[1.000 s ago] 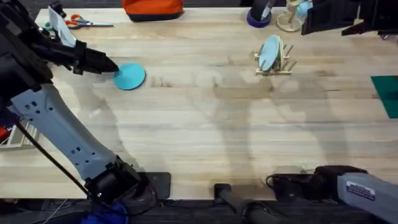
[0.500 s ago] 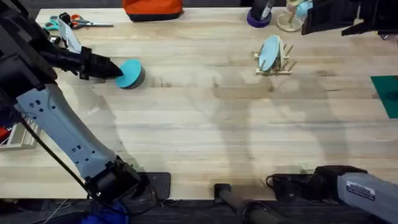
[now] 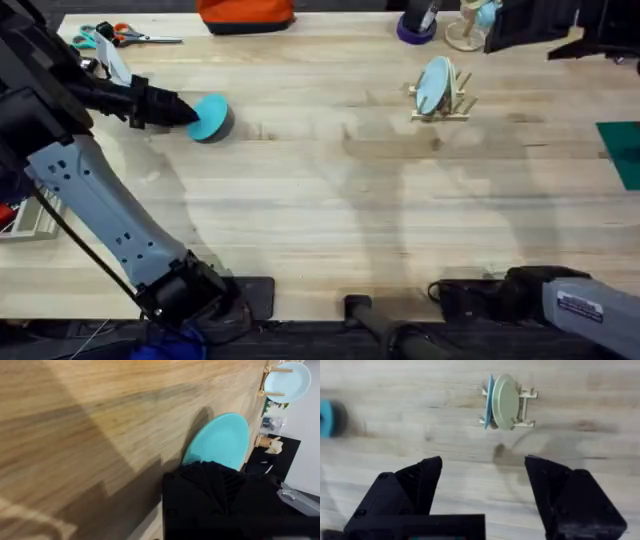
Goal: Pick up the plates from the table one by one and place each into a slot on the dish rack.
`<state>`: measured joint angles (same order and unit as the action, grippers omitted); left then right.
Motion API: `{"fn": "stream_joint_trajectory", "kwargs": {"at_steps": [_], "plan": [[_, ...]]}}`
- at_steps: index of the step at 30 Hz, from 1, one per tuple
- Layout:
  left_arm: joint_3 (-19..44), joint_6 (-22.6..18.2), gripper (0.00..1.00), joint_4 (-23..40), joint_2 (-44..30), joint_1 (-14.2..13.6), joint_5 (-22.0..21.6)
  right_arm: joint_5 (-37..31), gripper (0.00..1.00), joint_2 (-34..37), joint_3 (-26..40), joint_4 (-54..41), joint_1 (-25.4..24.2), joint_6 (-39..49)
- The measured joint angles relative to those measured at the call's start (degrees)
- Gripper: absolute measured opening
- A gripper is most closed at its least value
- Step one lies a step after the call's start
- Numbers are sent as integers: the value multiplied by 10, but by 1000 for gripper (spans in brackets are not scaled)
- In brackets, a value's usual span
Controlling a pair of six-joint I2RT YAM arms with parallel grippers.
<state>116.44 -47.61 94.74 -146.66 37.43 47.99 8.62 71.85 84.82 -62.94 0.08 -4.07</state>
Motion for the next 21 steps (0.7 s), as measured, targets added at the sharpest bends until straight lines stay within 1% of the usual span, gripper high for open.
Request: {"fn": "stream_joint_trajectory", "kwargs": {"at_steps": [5, 8, 12, 21], "plan": [[0, 0, 40, 0, 0, 0, 0, 27, 995, 7, 1, 2, 2, -65], [0, 0, 40, 0, 0, 0, 0, 49, 995, 27, 2, 12, 17, -83], [0, 0, 40, 0, 0, 0, 0, 64, 993, 55, 2, 35, 60, -97], [0, 0, 40, -2, 0, 0, 0, 72, 993, 95, 2, 146, 178, -162]]}}
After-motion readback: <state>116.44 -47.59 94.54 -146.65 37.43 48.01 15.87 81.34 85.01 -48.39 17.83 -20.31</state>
